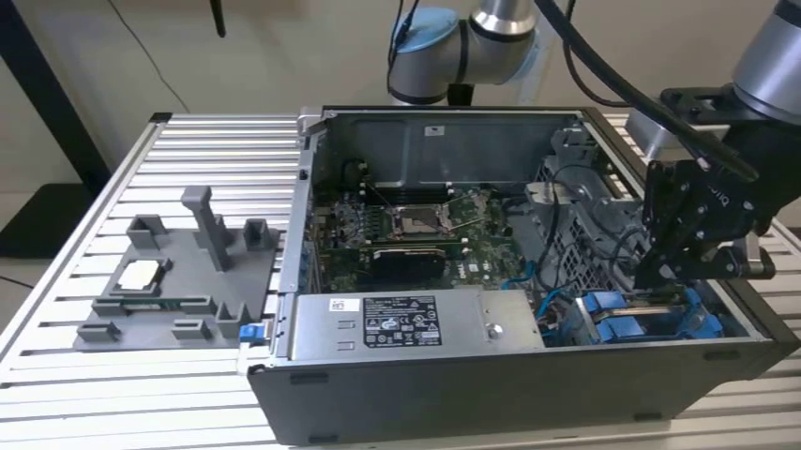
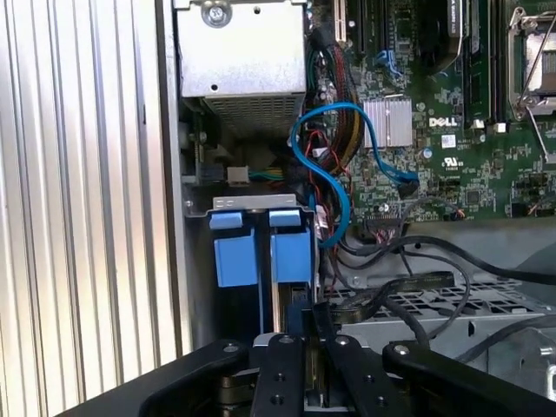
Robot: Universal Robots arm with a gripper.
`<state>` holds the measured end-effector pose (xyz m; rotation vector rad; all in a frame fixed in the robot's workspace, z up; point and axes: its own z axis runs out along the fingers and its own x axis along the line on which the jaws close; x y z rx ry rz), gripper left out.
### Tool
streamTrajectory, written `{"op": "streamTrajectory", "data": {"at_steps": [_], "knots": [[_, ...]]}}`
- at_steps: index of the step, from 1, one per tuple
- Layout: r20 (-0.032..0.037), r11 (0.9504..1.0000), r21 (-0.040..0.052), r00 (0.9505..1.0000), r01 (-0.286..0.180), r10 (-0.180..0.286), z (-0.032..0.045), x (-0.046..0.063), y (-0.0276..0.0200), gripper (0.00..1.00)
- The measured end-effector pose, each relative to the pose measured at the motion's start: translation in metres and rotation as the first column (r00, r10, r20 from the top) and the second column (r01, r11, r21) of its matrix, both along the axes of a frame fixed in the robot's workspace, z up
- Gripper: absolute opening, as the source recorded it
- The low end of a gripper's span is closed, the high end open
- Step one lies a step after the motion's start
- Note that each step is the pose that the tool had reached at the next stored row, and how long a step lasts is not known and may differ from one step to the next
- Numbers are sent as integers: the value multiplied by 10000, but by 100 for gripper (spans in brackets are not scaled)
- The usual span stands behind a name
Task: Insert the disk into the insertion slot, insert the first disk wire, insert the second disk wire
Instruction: 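Insert the second disk wire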
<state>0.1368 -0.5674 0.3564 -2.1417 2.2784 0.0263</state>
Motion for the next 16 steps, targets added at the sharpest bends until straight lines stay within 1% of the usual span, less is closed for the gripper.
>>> {"op": "streamTrajectory", "data": {"at_steps": [1,3,6,8,16], "knots": [[65,10000,-1,10000,9,-9,-9,-1,0,16],[159,10000,2,9999,23,-23,-27,-1,0,16],[260,10000,11,9996,49,-50,-56,-1,0,16],[291,10000,10,9996,56,-57,-68,0,1,16],[336,10000,15,9994,62,-62,-102,6,0,16]]}}
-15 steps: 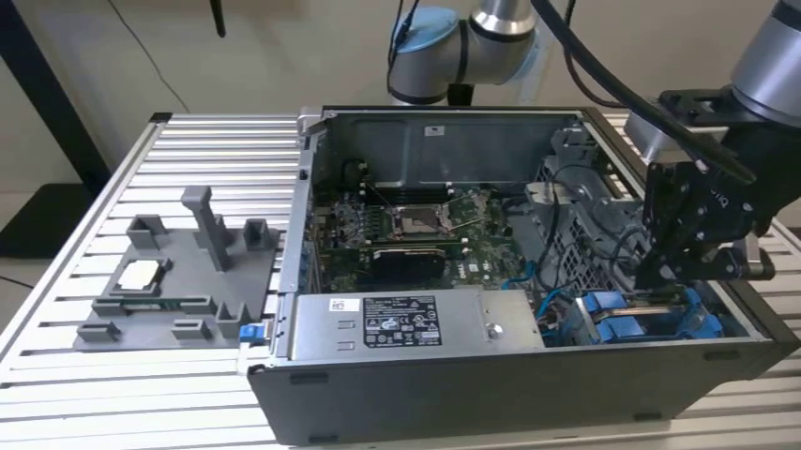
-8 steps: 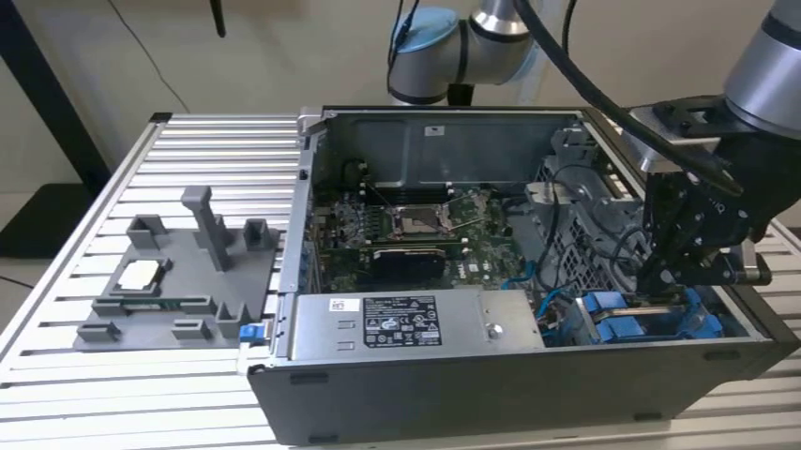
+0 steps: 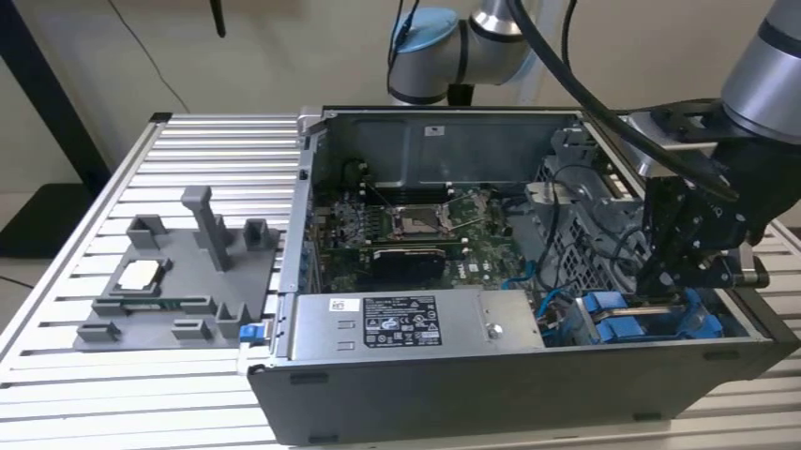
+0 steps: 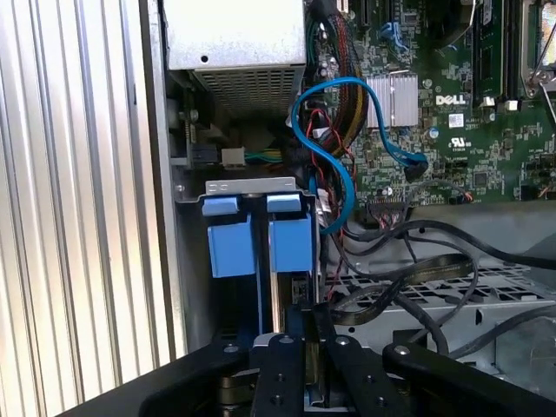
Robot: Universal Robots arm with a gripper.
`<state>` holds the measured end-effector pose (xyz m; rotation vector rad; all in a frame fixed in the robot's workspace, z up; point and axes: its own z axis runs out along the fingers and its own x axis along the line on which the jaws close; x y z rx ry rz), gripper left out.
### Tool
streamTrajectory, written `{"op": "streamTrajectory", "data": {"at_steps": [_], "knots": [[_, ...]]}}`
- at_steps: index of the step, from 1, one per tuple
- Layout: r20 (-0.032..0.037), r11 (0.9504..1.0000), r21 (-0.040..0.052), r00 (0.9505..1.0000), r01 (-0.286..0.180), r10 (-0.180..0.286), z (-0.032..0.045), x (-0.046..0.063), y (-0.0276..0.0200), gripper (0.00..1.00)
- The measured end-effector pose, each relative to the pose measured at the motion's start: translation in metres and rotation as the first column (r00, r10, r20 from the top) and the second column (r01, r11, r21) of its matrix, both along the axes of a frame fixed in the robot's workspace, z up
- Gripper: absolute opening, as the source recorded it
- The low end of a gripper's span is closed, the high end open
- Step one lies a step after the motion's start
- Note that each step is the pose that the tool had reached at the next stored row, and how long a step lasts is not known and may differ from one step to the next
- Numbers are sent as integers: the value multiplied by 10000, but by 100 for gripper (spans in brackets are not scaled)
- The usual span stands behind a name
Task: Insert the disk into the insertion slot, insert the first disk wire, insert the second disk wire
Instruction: 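Insert the second disk wire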
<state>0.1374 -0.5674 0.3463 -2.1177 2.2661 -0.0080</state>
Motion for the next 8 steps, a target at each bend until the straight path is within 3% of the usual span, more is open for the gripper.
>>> {"op": "streamTrajectory", "data": {"at_steps": [8], "knots": [[4,10000,35,10000,-1,1,-23,43,1,16]]}}
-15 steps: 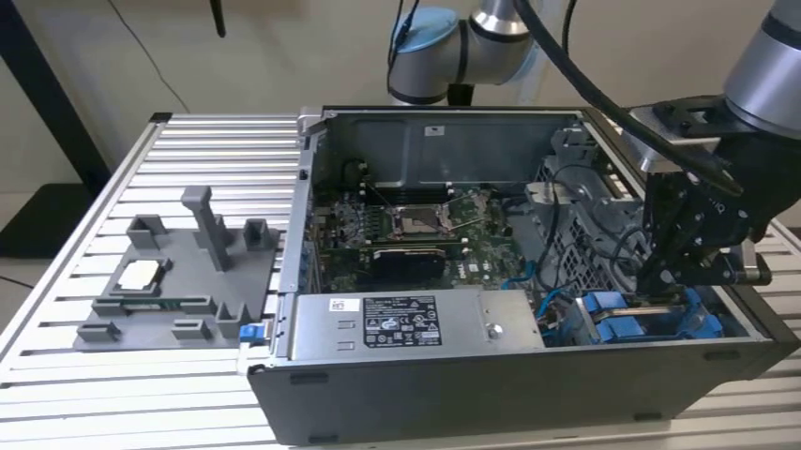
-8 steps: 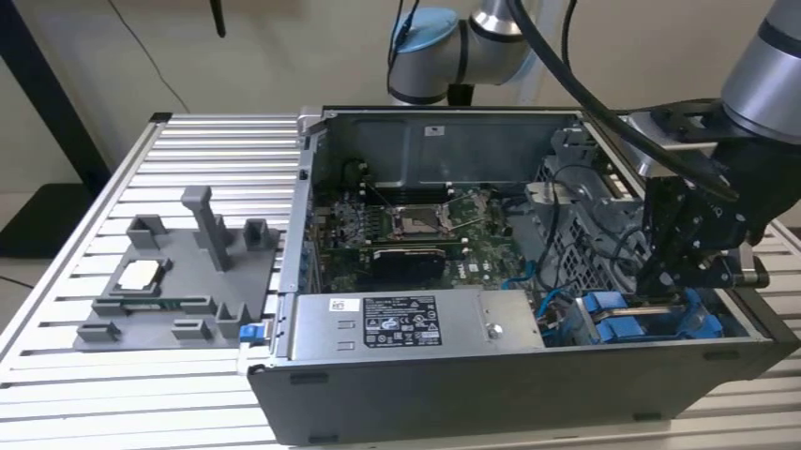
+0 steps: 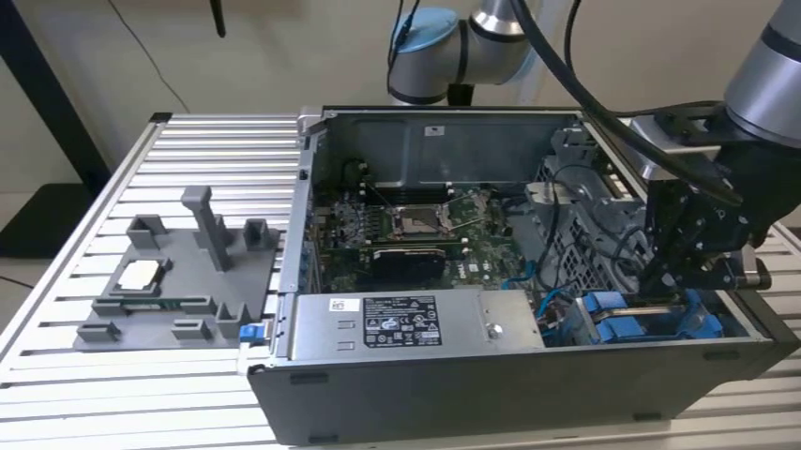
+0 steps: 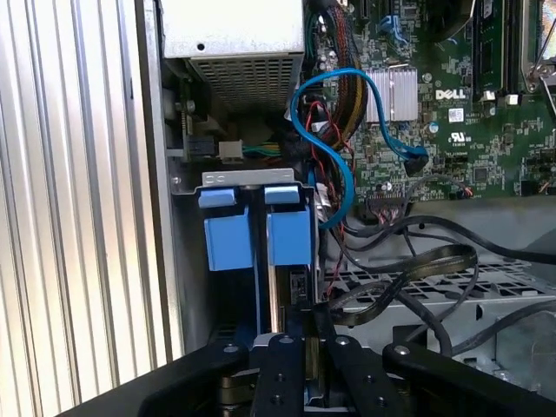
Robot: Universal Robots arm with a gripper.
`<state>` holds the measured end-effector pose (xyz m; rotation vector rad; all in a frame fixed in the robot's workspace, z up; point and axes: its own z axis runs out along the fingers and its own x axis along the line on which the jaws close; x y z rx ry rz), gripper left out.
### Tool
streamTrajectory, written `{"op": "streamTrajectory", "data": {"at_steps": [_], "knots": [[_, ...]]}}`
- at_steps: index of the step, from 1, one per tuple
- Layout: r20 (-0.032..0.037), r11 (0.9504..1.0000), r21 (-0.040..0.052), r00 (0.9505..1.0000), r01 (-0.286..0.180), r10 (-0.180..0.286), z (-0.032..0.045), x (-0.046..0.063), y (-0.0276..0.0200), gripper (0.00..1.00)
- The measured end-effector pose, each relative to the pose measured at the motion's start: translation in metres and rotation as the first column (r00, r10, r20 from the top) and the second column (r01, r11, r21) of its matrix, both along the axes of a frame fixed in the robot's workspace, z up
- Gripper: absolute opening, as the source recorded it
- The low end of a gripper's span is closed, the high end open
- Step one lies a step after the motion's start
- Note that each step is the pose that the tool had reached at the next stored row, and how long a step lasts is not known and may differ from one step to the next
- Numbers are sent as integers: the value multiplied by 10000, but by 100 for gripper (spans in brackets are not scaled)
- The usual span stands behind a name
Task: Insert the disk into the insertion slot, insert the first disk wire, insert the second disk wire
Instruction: 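Insert the second disk wire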
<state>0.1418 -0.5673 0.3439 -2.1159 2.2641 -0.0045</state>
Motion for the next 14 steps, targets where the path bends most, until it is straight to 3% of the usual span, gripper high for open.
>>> {"op": "streamTrajectory", "data": {"at_steps": [6,12,14], "knots": [[3,10000,47,10000,0,0,-26,7,0,16],[12,10000,39,10000,1,-1,-80,6,-1,16],[5,10000,63,10000,0,0,-69,6,0,24]]}}
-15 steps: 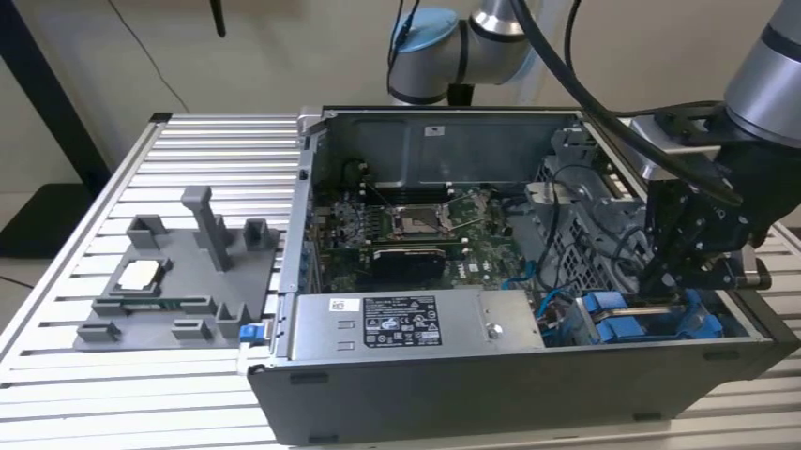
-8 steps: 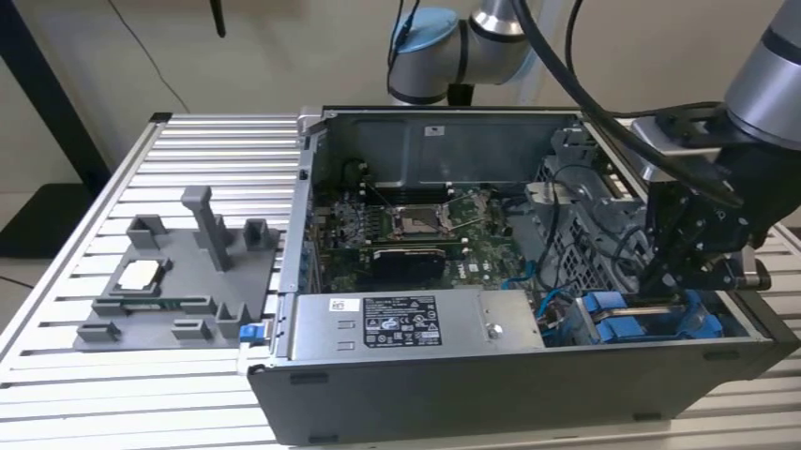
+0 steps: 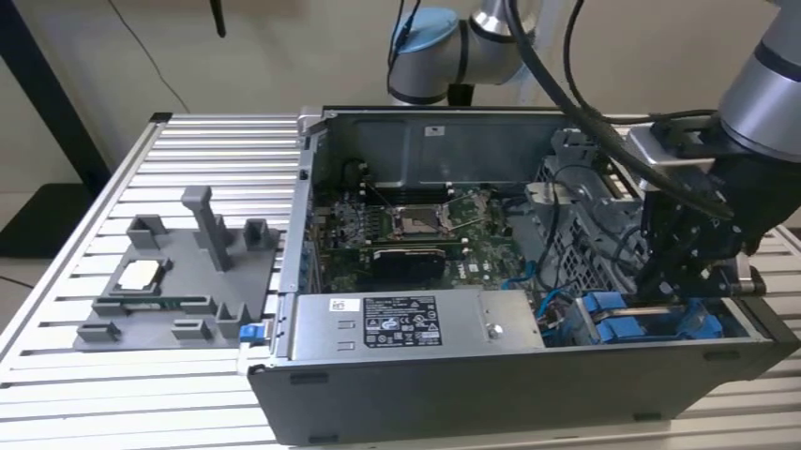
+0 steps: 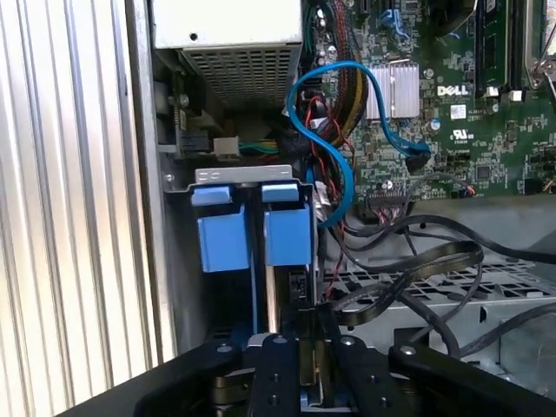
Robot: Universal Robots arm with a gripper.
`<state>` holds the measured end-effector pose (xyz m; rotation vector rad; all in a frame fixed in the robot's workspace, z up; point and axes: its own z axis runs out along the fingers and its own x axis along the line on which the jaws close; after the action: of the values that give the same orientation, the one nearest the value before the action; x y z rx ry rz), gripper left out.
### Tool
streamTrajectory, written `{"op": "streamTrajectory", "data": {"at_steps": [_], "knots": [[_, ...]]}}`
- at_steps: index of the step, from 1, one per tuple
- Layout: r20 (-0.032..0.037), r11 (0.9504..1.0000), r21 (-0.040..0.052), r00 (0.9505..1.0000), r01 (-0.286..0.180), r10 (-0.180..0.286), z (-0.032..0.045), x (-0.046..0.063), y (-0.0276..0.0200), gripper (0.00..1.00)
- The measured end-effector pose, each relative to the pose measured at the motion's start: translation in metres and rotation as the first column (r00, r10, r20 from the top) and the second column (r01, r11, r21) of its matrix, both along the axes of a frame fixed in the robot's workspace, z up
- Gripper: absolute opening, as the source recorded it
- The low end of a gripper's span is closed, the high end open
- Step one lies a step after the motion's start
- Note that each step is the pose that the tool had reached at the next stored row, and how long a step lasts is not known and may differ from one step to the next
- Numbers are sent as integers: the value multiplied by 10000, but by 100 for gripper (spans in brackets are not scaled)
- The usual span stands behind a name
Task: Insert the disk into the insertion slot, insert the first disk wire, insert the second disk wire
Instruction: 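Insert the second disk wire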
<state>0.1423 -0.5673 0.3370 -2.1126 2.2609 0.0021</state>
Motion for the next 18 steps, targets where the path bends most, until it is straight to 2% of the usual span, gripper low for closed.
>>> {"op": "streamTrajectory", "data": {"at_steps": [6,18], "knots": [[-12,10000,-17,10000,0,0,159,0,0,24],[-12,10000,-17,10000,0,0,288,0,0,24]]}}
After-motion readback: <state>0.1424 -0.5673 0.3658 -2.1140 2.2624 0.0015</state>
